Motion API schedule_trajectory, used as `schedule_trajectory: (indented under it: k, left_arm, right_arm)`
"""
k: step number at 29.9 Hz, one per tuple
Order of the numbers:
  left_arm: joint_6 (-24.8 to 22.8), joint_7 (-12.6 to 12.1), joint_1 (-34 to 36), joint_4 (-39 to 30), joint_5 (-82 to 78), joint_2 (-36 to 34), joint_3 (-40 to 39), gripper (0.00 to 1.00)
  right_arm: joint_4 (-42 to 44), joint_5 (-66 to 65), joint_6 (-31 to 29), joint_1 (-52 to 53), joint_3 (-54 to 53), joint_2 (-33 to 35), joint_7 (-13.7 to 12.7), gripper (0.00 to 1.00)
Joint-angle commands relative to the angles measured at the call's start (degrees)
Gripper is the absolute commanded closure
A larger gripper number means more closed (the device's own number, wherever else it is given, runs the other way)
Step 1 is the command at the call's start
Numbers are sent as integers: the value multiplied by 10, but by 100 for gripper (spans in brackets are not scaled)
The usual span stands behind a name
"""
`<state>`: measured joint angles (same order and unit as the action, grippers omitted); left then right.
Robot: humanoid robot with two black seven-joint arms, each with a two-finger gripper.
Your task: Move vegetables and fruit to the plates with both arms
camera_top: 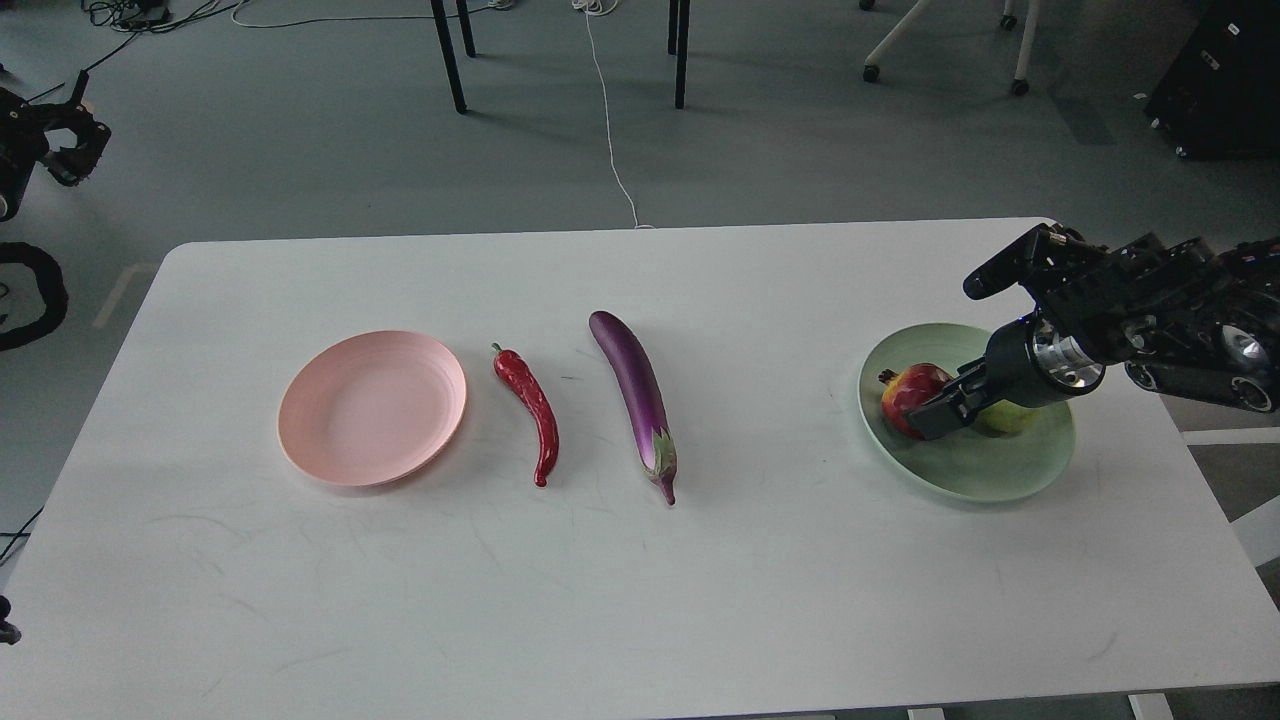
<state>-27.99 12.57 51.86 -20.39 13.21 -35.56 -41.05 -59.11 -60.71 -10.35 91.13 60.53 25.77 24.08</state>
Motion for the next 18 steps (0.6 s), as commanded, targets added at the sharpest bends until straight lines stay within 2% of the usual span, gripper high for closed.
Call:
schedule_trajectory:
  k: [1, 6, 8, 14, 18]
  left_arm:
    - [0, 0, 0, 0, 0, -2, 1, 2]
    - [0, -9, -6, -8, -10, 10, 9, 2]
    - [0, -6, -2, -28, -37, 8, 47, 2]
    - [0, -8, 6, -132, -107, -29, 86, 2]
    - [0, -7, 39, -212, -235, -40, 86, 2]
  right_arm:
    - [0, 1, 0, 34, -29, 47, 1, 3]
    - [35, 4, -2, 42, -179, 124, 1, 3]
    - [50, 16, -2, 8, -251, 140, 1, 3]
    - [55, 92, 2, -131, -505, 167, 1, 3]
    - [55, 140, 4, -218, -649, 176, 1, 3]
